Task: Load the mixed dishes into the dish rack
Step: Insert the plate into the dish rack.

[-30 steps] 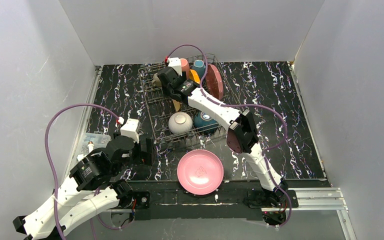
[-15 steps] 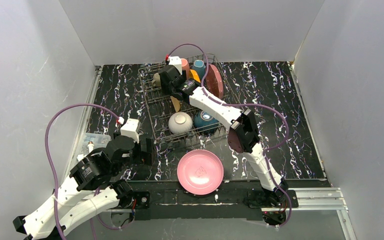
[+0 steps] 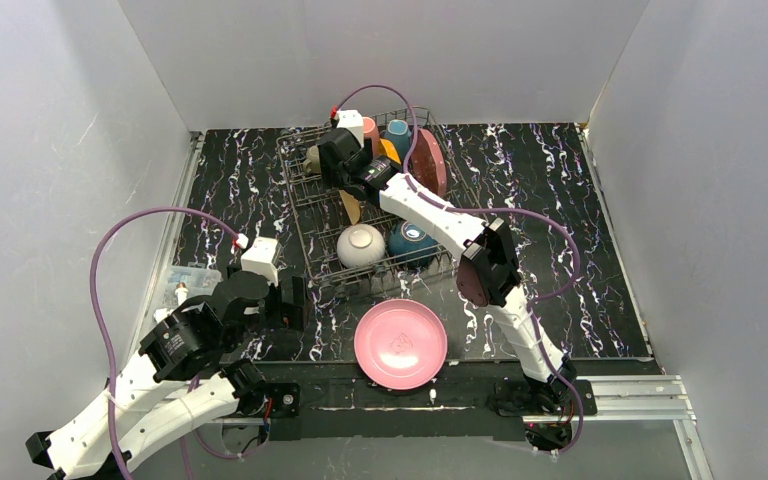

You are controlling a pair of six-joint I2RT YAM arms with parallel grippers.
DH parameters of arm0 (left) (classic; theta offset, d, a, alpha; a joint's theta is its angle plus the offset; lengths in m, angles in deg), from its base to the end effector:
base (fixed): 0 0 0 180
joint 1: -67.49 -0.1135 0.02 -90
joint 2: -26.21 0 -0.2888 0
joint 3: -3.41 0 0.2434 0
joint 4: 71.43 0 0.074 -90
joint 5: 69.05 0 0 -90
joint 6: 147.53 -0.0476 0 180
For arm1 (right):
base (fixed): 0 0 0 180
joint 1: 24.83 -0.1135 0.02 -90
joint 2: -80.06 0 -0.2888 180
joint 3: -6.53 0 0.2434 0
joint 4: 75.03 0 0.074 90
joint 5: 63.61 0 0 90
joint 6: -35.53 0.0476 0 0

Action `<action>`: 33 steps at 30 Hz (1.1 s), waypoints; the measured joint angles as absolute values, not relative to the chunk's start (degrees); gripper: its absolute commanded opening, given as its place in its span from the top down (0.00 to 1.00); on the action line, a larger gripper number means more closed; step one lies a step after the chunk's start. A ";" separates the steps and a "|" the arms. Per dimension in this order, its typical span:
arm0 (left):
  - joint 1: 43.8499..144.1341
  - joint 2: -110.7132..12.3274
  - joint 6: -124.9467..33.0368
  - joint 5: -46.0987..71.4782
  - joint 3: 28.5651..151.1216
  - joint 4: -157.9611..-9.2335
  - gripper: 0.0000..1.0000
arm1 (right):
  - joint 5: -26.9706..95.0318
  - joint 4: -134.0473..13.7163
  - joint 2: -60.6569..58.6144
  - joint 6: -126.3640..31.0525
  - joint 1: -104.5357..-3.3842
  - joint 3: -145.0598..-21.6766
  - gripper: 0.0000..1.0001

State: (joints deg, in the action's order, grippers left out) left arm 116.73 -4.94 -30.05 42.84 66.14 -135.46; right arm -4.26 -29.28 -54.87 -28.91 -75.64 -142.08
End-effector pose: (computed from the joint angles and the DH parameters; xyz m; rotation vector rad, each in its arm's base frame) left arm 0.0656 -0.0489 0.3270 0.1778 2.1096 -0.3983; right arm 0.3713 0.4170 0.3145 -0.1433 2.0500 0.2576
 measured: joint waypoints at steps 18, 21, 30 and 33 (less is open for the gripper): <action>116.73 -4.94 -30.05 42.84 66.14 -135.46 0.02 | -3.74 -29.25 -54.92 -29.35 -75.64 -141.75 0.14; 116.73 -4.94 -30.05 42.82 66.14 -135.46 0.02 | -3.02 -29.30 -55.01 -29.39 -75.64 -141.75 0.13; 116.73 -4.94 -30.05 42.82 66.14 -135.46 0.02 | -0.88 -29.67 -55.31 -29.39 -75.62 -140.98 0.09; 116.73 -4.94 -30.05 42.82 66.14 -135.46 0.02 | -0.02 -29.76 -55.31 -29.39 -75.62 -140.88 0.08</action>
State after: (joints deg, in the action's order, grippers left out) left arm 116.73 -4.94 -30.05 42.82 66.14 -135.46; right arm -0.02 -29.76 -55.31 -29.39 -75.62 -140.88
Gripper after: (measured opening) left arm 0.982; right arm 0.912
